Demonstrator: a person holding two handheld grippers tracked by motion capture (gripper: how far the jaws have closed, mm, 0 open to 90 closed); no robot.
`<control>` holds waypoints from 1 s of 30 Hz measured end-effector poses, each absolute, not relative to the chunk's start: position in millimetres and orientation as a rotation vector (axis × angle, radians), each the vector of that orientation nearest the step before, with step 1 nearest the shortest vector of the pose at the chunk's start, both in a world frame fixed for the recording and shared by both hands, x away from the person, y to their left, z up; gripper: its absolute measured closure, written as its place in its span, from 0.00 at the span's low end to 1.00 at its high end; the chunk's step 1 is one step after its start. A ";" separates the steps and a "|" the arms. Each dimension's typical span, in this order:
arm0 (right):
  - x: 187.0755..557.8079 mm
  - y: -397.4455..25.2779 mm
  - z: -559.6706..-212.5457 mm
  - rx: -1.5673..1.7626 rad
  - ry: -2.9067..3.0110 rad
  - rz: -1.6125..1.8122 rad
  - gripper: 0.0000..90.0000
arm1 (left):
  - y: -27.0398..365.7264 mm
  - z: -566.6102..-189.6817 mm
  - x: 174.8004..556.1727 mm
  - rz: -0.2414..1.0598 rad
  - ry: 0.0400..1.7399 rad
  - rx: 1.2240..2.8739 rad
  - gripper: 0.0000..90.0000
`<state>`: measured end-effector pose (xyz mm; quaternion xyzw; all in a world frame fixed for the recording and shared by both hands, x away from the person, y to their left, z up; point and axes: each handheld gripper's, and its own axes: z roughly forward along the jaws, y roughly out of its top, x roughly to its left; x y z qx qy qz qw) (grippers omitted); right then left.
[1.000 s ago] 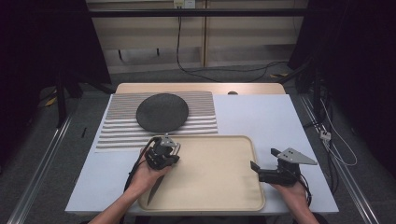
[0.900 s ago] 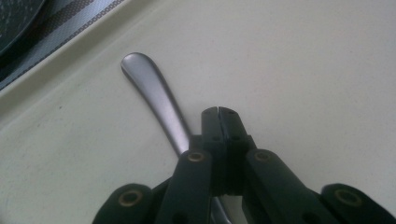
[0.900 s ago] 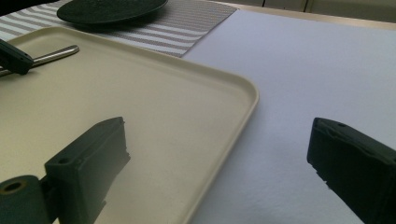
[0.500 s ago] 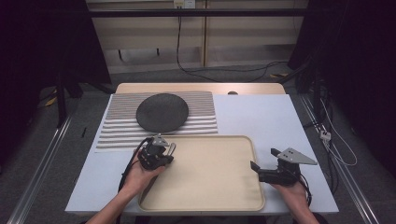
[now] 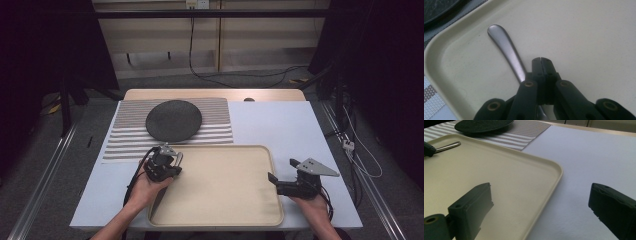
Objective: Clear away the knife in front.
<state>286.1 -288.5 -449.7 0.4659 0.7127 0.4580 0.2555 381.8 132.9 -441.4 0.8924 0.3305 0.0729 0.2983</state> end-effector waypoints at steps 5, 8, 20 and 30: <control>286.4 -288.2 -449.7 1.264 1.935 1.243 0.06 | 135.6 -441.1 381.0 0.201 0.890 2.371 1.00; 287.0 -288.2 -449.9 1.261 1.940 1.240 0.06 | 137.7 -440.3 380.9 0.209 0.890 2.382 1.00; 287.1 -287.4 -449.9 1.261 1.939 1.235 0.06 | 150.4 -441.3 377.0 0.228 0.926 2.354 1.00; 287.0 -287.8 -449.9 1.258 1.941 1.238 0.06 | 156.1 -441.0 375.6 0.242 0.937 2.353 1.00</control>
